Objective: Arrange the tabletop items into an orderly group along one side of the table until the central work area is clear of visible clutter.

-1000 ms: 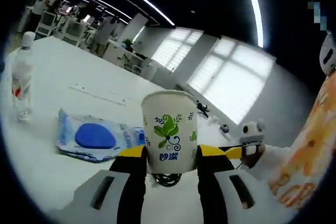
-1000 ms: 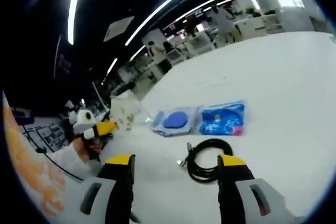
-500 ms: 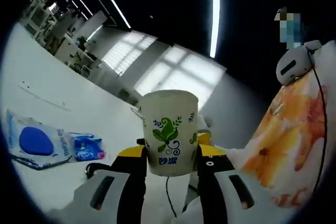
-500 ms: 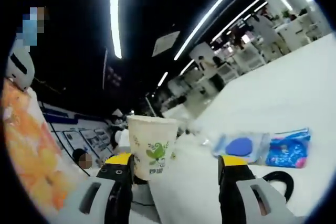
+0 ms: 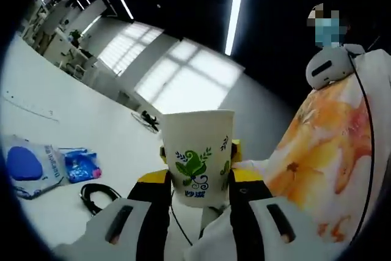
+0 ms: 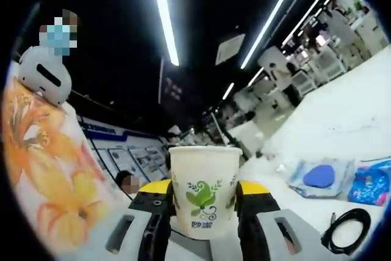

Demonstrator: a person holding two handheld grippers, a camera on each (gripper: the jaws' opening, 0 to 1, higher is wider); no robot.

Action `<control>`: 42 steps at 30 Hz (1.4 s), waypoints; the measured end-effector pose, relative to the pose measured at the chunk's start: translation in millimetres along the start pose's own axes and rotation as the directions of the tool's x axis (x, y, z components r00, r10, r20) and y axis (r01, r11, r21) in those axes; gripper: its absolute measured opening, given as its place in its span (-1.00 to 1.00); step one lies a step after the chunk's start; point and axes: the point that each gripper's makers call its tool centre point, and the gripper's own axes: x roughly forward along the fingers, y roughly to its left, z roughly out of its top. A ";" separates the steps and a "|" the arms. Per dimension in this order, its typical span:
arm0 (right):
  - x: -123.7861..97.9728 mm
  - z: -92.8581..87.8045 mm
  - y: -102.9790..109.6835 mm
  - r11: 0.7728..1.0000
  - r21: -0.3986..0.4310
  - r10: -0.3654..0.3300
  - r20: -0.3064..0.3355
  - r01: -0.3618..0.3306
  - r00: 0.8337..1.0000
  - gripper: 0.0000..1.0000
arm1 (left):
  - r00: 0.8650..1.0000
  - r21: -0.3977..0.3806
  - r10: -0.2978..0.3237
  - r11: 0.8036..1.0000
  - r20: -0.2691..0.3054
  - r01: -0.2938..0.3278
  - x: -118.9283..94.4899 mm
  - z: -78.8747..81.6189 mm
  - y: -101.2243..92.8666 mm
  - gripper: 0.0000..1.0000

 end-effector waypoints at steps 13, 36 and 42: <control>-18.3 7.0 -28.5 0.978 -0.142 -0.155 0.004 0.154 0.988 -0.19 | 0.977 0.225 0.212 0.954 -0.033 -0.199 -28.0 36.4 14.8 -0.10; -5.5 -21.6 -38.3 0.874 -0.464 -0.265 -0.211 0.143 0.941 -0.17 | 0.927 0.415 0.238 0.904 -0.290 -0.103 13.2 25.3 2.4 -1.00; -1.2 -26.9 -44.5 0.878 -0.453 -0.279 -0.225 0.154 0.933 -0.15 | 0.902 0.428 0.281 0.895 -0.329 -0.122 7.9 18.7 8.0 -1.00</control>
